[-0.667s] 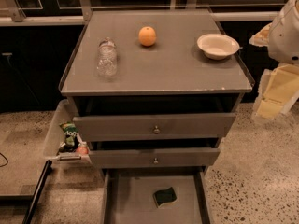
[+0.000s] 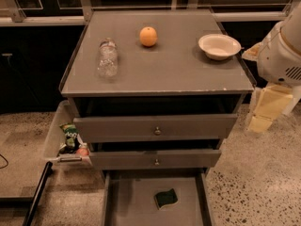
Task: Pick sponge from bottom drawer and place on counter
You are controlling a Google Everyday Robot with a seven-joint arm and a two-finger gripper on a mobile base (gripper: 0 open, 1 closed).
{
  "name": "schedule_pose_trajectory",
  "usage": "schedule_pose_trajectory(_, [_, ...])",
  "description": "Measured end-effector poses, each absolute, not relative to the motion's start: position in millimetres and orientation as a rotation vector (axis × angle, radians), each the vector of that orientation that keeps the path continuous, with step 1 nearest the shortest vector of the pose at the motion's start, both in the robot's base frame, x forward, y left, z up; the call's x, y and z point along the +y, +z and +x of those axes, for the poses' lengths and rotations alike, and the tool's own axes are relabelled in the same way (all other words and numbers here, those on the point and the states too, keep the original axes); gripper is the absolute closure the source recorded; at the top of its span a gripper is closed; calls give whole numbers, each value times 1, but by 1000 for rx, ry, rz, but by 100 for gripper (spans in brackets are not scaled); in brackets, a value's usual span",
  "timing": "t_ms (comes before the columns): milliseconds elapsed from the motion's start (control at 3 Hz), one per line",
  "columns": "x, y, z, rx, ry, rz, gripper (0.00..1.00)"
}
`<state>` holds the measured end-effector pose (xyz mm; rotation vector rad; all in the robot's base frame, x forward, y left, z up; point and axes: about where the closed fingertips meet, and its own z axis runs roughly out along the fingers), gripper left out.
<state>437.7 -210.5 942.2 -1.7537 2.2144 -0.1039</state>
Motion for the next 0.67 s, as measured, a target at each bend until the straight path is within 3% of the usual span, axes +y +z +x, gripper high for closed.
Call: schedule_pose_trajectory(667, [-217,904,436,2165,-20,-1751,0])
